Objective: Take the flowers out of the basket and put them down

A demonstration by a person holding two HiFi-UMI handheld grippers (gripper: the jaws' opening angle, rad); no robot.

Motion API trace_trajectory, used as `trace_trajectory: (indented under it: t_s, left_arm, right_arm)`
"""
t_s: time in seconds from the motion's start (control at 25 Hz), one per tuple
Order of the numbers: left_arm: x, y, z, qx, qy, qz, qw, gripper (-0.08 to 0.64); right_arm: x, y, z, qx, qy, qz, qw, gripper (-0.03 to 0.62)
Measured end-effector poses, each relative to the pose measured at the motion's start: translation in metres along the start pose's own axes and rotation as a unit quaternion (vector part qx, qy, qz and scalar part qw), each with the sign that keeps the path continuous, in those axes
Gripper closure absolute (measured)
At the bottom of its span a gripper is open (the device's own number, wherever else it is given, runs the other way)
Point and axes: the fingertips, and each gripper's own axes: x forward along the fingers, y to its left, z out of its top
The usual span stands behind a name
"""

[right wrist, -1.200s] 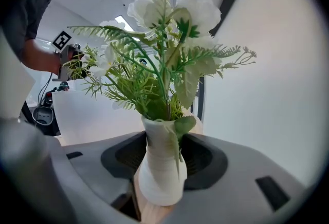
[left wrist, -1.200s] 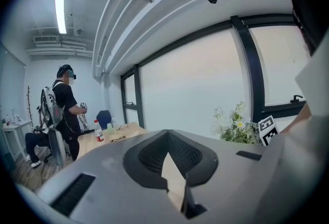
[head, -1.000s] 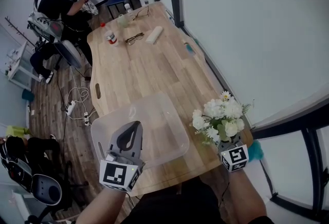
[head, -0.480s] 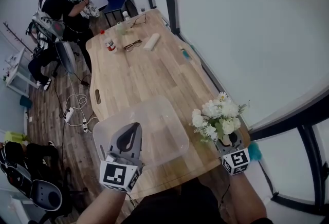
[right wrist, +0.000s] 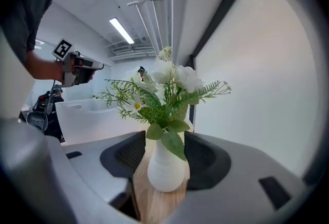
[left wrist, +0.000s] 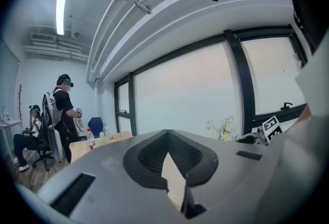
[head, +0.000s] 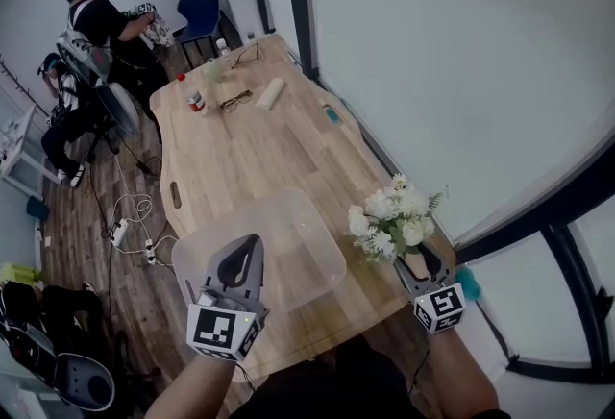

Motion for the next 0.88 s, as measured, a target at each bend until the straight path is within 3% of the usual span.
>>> trace_trajectory:
  t_s: [0.88]
  left_arm:
    - [-0.026,0.015,0.004,-0.013,-0.027,-0.028,0.9992,0.555]
  right_arm:
    - [-0.056,0.018,0.075,-0.009,-0.064,-0.073,0.995,0.357]
